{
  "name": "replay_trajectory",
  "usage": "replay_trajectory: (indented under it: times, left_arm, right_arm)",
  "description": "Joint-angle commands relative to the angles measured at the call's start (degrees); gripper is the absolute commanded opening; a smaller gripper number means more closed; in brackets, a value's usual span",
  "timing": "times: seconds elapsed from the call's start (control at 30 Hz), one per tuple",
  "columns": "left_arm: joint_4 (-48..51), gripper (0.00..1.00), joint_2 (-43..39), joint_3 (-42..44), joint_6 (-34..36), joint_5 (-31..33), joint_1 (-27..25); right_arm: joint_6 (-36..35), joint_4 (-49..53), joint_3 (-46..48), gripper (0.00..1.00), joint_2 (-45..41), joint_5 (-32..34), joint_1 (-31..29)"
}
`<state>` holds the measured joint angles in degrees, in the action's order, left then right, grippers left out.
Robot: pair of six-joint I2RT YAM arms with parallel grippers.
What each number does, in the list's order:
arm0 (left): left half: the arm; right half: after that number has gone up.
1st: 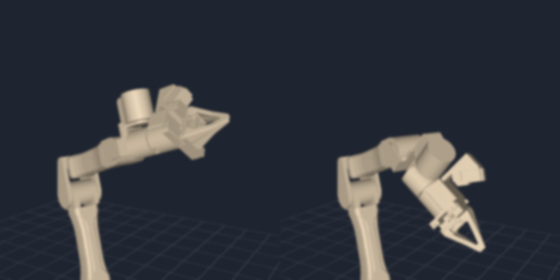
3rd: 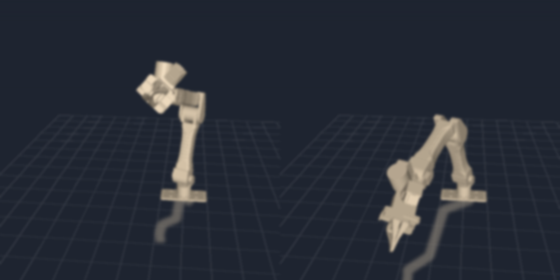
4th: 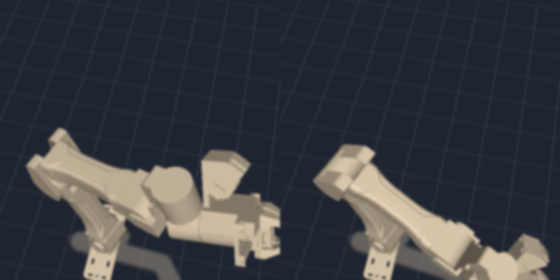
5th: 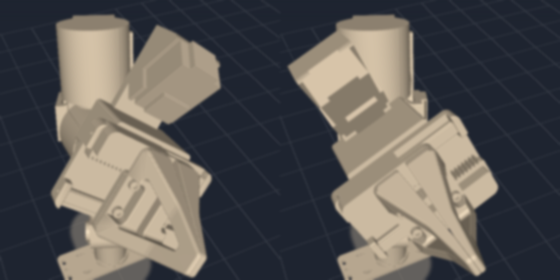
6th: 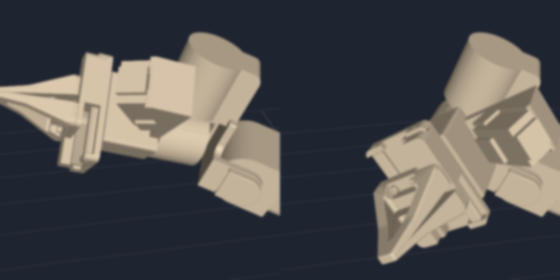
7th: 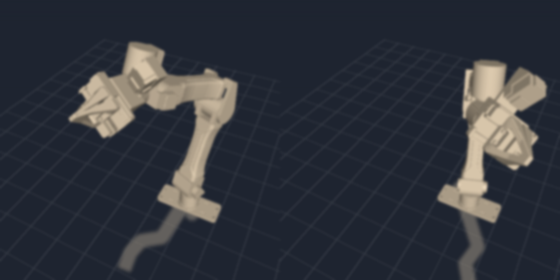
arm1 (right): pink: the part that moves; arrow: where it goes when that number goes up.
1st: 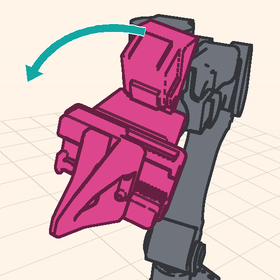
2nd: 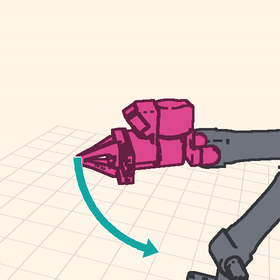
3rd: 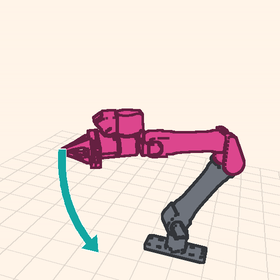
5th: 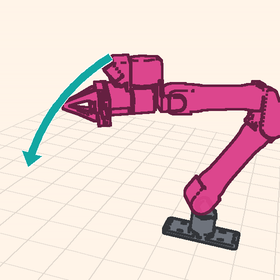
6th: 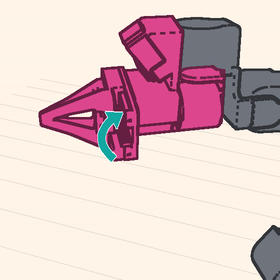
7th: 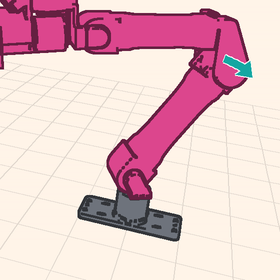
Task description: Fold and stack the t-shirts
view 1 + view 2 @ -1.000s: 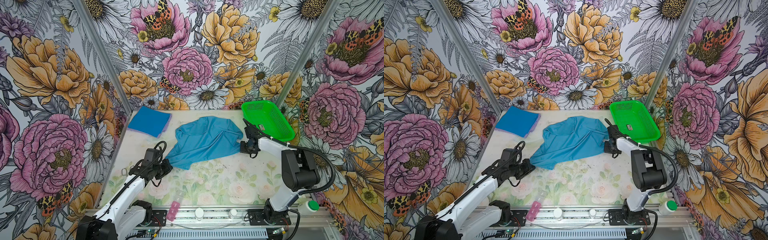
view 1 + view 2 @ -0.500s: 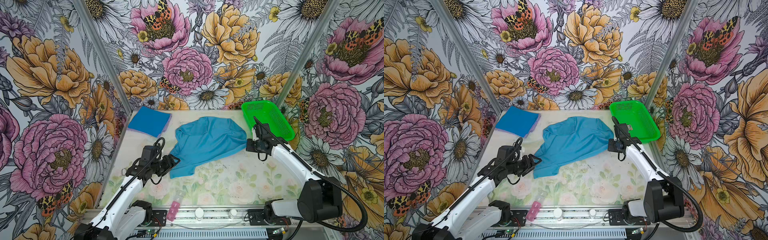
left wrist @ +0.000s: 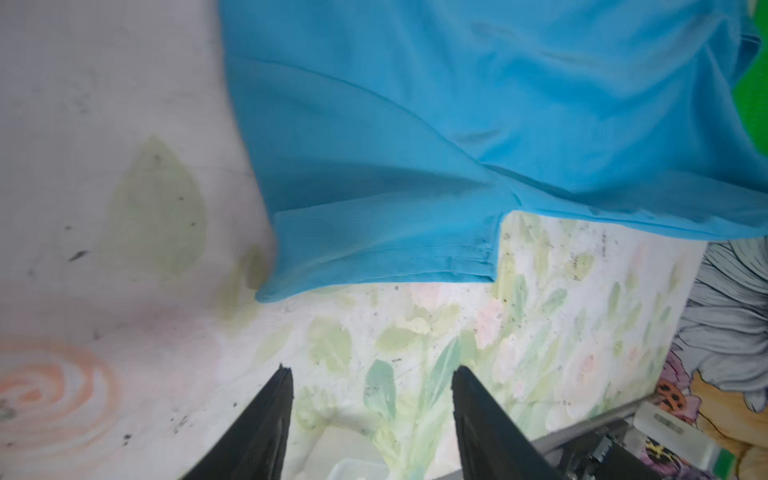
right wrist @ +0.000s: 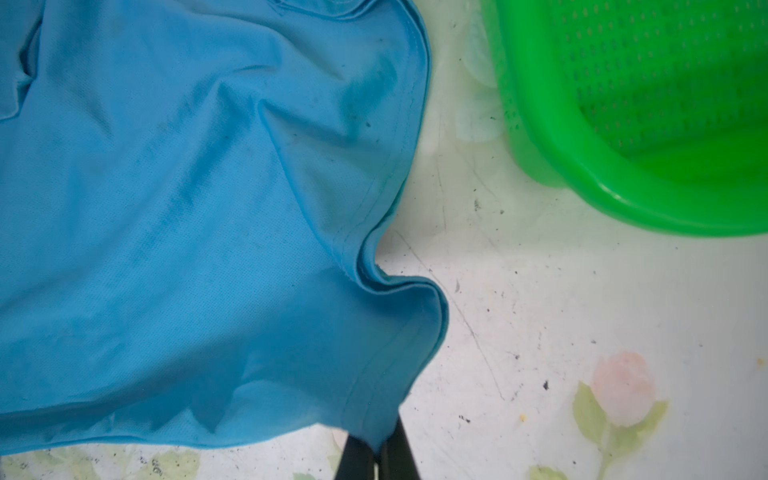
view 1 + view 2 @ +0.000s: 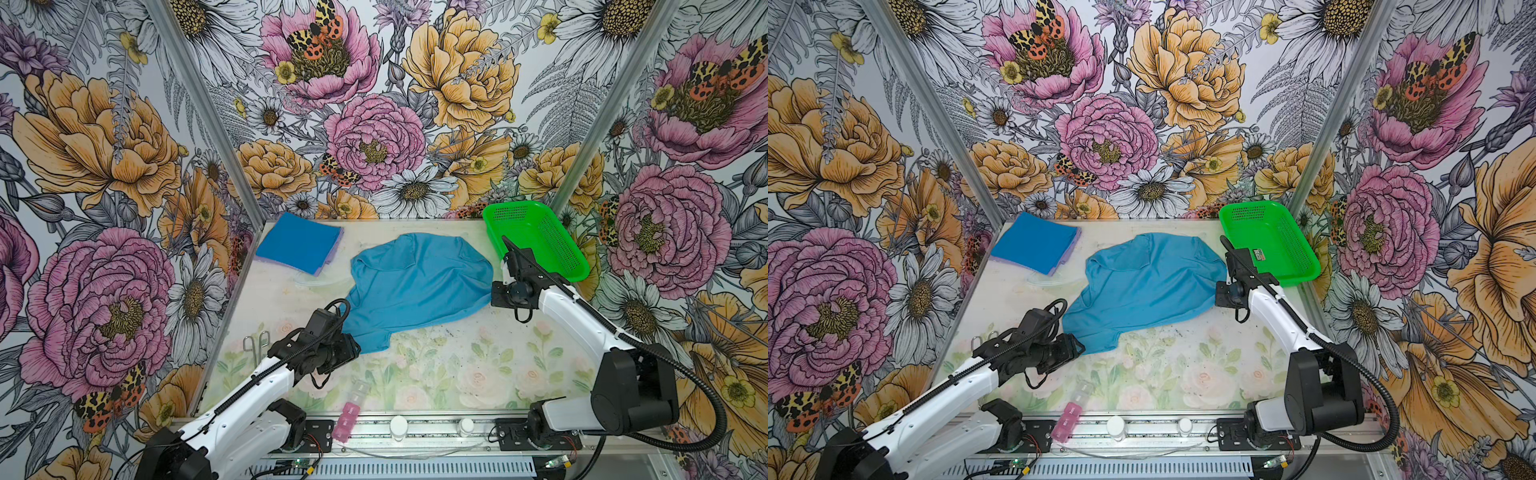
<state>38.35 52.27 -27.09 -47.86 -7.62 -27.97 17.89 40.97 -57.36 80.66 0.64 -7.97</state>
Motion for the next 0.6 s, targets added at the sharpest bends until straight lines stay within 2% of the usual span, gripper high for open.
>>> replay_trajectory:
  times: [0.0,0.13,0.3,0.43,0.57]
  left_arm:
    - [1.00,0.52,0.50,1.85,-0.62,9.19,-0.67]
    - [-0.36,0.51,3.59,1.53,1.27,11.80,-0.65]
    - [-5.39,0.51,7.45,2.18,3.12,10.68,-0.03]
    - [-7.23,0.39,9.84,2.48,3.82,10.69,0.54]
    - [-9.07,0.35,12.28,2.53,4.94,10.62,1.45]
  right_arm:
    - [-0.83,-0.22,-2.20,0.00,0.42,0.83,-0.55]
    - [-0.84,-0.37,-2.23,0.00,0.37,0.76,-0.62]
    - [-0.75,-0.53,-2.03,0.00,0.46,0.53,-0.90]
    - [-0.75,-0.59,-2.05,0.00,0.64,0.49,-0.96]
    - [-0.75,-0.62,-2.49,0.00,0.89,0.37,-1.00]
